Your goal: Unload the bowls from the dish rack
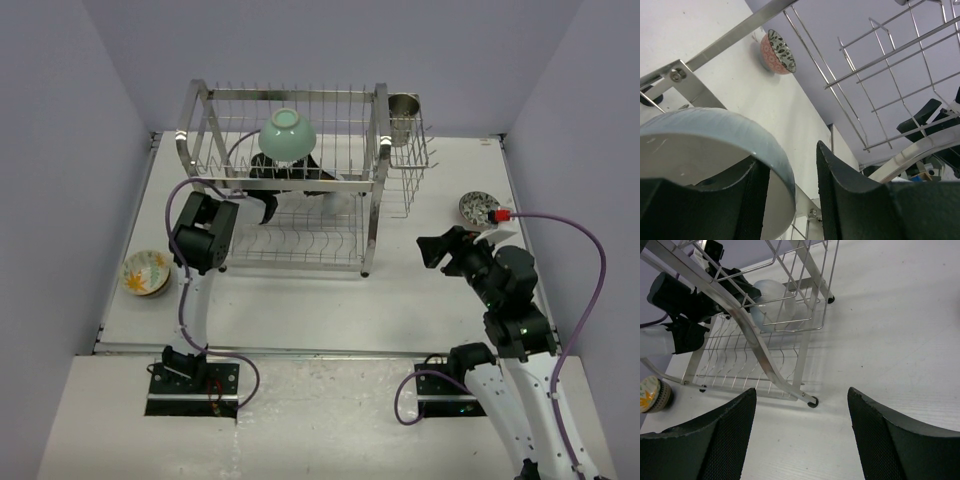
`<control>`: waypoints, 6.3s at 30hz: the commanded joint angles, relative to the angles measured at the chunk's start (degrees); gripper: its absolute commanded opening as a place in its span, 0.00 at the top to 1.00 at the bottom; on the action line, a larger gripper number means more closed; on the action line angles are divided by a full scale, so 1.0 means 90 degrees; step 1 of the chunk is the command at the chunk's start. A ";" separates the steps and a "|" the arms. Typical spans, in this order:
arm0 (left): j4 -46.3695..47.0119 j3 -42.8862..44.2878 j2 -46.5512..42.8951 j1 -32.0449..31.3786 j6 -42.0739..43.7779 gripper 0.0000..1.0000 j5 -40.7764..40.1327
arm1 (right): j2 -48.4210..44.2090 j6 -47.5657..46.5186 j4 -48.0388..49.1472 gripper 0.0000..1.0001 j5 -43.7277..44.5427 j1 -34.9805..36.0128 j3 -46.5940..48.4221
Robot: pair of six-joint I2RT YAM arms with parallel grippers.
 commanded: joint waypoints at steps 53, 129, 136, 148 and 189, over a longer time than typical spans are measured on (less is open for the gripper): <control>0.5327 -0.1469 -0.1057 0.0049 -0.4088 1.00 -0.0786 | -0.0022 -0.0097 0.0204 0.26 -0.0037 0.0013 0.0076; -0.4026 -0.7554 -0.9385 -0.3984 0.1889 1.00 -0.5911 | -0.0022 -0.0058 0.0341 0.25 -0.0252 0.0013 -0.0002; -0.6612 -0.7037 -1.0656 -0.4150 0.1860 1.00 -0.7591 | -0.0070 -0.0058 0.0311 0.26 -0.0291 0.0013 -0.0022; -0.9407 -0.6021 -1.1096 -0.4170 0.0631 1.00 -0.9476 | -0.0051 -0.0058 0.0350 0.25 -0.0311 0.0013 -0.0012; -1.0914 -0.2818 -0.8948 0.0584 0.3342 1.00 -0.9626 | -0.0100 -0.0049 0.0311 0.25 -0.0437 0.0013 -0.0012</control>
